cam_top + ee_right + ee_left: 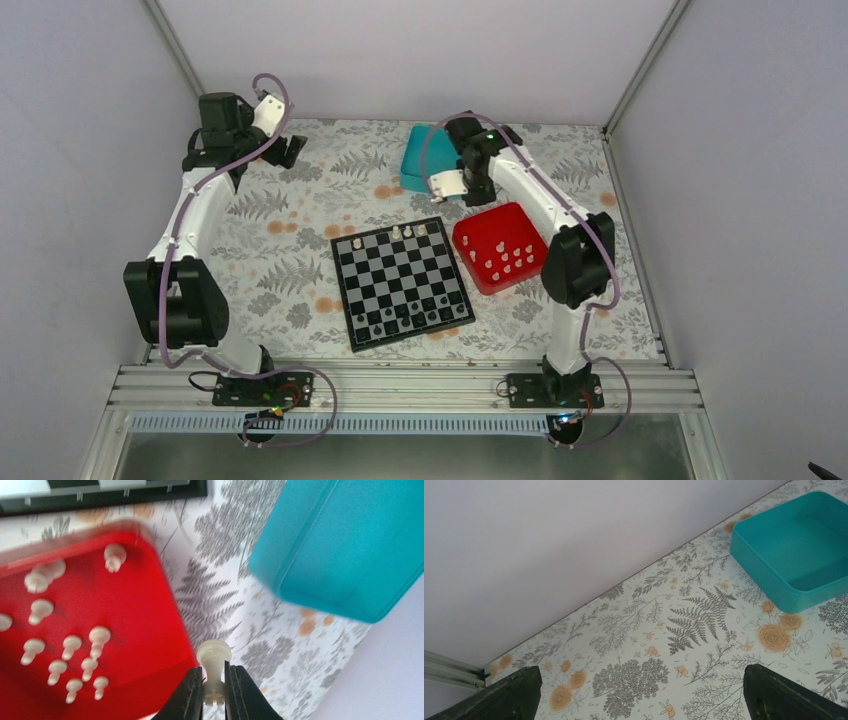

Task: Set up the chess pieces on the board
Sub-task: Pick up the chess piece from the storage box, then place the chess piece on the chessboard.

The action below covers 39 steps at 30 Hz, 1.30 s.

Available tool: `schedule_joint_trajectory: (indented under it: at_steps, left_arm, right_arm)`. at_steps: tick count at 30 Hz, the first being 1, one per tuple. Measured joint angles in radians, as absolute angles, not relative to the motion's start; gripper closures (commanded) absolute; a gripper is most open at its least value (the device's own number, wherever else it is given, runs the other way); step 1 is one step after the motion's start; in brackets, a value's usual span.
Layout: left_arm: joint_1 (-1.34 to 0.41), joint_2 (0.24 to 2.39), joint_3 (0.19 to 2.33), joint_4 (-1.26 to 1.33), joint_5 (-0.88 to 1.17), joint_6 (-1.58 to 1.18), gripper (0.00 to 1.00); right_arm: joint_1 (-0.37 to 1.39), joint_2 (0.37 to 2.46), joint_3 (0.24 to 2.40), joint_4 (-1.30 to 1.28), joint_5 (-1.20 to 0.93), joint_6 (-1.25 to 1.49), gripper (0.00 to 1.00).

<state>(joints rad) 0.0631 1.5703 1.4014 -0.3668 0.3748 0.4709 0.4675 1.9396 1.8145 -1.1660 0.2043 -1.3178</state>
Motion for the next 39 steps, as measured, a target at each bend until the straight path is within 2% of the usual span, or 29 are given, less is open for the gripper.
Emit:
schedule_joint_trajectory:
  at_steps: [8, 15, 39]
  left_arm:
    - [0.066, 1.555, 1.401, -0.359, 0.375, 0.465, 0.00]
    - [0.070, 1.549, 1.401, -0.353, 0.376, 0.462, 0.00]
    - [0.072, 1.549, 1.399, -0.353, 0.378, 0.459, 0.00]
  right_arm:
    - [0.574, 2.085, 1.950, -1.174, 0.172, -1.307, 0.89]
    - [0.612, 2.184, 1.957, -1.166, 0.128, -1.300, 0.89]
    - [0.627, 2.245, 1.943, -1.139, 0.028, -1.285, 0.89]
